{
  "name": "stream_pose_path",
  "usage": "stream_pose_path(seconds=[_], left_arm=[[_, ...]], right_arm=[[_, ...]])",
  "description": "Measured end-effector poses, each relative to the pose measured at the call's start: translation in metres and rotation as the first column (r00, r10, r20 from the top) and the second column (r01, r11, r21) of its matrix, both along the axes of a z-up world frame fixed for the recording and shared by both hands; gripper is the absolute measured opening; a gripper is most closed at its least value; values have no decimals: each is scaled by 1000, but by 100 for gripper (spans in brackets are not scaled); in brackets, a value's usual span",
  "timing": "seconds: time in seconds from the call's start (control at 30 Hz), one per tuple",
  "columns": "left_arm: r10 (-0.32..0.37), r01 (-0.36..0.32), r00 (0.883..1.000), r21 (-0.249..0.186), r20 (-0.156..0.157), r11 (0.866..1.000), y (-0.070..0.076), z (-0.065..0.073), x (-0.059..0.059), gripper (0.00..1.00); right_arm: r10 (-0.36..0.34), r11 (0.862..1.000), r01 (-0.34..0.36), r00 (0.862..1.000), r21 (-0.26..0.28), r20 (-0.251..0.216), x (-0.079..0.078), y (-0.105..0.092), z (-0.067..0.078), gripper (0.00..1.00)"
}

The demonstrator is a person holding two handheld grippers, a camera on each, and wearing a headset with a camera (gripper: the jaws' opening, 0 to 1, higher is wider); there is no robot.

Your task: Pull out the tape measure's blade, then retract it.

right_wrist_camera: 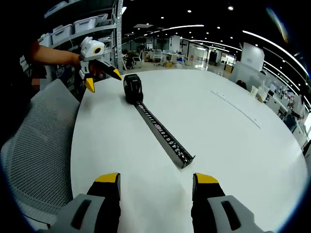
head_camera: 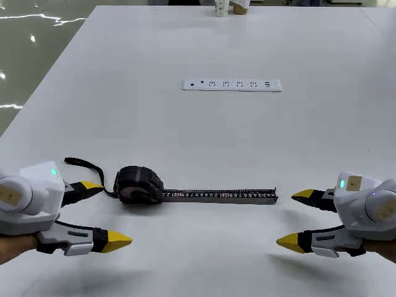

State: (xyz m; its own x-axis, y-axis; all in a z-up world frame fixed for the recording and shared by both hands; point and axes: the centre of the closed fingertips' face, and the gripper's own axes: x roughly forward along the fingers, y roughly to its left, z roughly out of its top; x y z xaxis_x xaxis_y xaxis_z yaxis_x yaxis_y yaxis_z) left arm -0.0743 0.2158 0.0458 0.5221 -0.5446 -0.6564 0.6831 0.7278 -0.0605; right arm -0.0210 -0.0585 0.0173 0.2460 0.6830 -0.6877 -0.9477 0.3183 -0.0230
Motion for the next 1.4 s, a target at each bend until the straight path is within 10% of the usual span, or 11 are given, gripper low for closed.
stream_pose_path(seconds=[1.4], left_arm=[[283, -275, 952, -83, 113, 958, -16, 26, -22, 99]], right_arm=[[-297, 936, 289, 955, 202, 10, -28, 20, 41, 93]])
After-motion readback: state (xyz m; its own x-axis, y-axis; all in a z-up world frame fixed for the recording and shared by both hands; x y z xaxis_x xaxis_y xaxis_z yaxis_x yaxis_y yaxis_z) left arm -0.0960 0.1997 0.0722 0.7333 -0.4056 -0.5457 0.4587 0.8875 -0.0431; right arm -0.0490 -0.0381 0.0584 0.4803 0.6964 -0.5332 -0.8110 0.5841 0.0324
